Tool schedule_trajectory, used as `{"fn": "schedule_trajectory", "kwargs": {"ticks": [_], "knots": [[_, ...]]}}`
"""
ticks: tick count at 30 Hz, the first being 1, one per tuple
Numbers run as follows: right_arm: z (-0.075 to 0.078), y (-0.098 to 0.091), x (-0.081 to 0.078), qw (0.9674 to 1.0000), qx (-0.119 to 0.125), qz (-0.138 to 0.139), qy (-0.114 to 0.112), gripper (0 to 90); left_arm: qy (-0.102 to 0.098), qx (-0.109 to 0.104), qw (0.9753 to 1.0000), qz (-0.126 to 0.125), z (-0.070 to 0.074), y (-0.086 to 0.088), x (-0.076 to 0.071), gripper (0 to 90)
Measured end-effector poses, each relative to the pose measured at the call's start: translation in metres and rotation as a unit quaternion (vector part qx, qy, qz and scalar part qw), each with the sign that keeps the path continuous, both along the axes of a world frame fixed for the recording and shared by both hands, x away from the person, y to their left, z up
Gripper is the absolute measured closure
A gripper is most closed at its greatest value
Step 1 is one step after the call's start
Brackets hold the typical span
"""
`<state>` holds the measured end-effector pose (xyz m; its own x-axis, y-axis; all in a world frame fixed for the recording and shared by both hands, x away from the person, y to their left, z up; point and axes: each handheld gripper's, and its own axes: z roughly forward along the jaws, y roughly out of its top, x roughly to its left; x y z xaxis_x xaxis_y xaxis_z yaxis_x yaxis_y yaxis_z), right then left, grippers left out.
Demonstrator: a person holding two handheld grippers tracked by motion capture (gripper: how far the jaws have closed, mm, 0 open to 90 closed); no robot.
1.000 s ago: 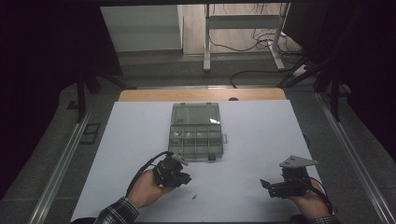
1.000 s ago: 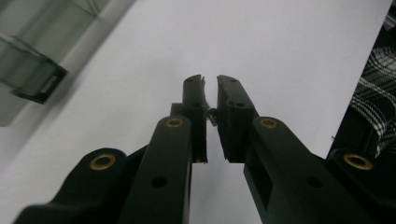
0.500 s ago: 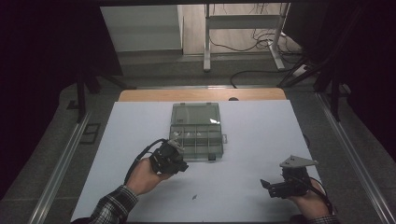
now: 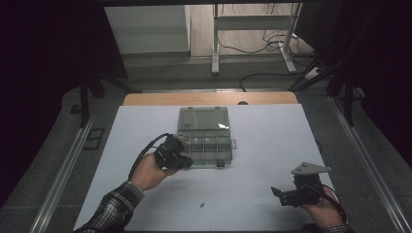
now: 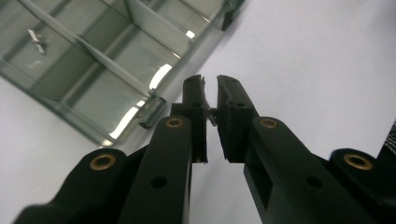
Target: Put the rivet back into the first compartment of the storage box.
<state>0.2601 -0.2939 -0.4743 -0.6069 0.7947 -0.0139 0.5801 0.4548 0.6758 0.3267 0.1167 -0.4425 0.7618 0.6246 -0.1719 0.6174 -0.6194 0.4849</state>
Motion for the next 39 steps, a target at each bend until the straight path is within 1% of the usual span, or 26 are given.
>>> {"fn": "schedule_trajectory", "kwargs": {"ticks": [7,13,15,18,26,29,33,37,39], "knots": [[0.000,-0.001,0.000,1.0000,0.001,-0.001,0.000,0.1,-0.006,0.003,0.9999,0.014,0.010,0.004,0.015,82.9],[0.000,0.000,0.000,1.0000,0.001,-0.001,0.000,0.1,-0.008,0.011,0.9996,0.026,0.013,0.006,0.028,82.8],[0.000,0.000,0.000,1.0000,0.001,-0.001,0.000,0.0,-0.009,0.010,0.9994,0.032,0.014,0.008,0.032,82.8],[0.000,-0.001,0.000,1.0000,0.001,-0.001,0.001,0.1,-0.010,0.018,0.9991,0.038,0.014,0.010,0.038,82.8],[0.000,-0.001,0.000,1.0000,0.001,0.000,0.001,0.0,-0.012,0.023,0.9981,0.056,0.018,0.014,0.053,82.8],[0.000,0.000,0.000,1.0000,0.001,0.000,0.001,0.1,-0.013,0.029,0.9976,0.061,0.018,0.014,0.059,82.8],[0.000,0.000,0.000,1.0000,0.001,0.000,0.001,0.0,-0.010,0.031,0.9969,0.071,0.016,0.016,0.067,82.8],[0.000,0.000,0.000,1.0000,0.001,0.001,0.002,0.1,-0.005,0.036,0.9959,0.083,0.010,0.018,0.075,82.8],[0.000,0.000,0.000,1.0000,0.001,0.001,0.002,0.1,-0.004,0.034,0.9955,0.088,0.008,0.019,0.078,82.8]]}}
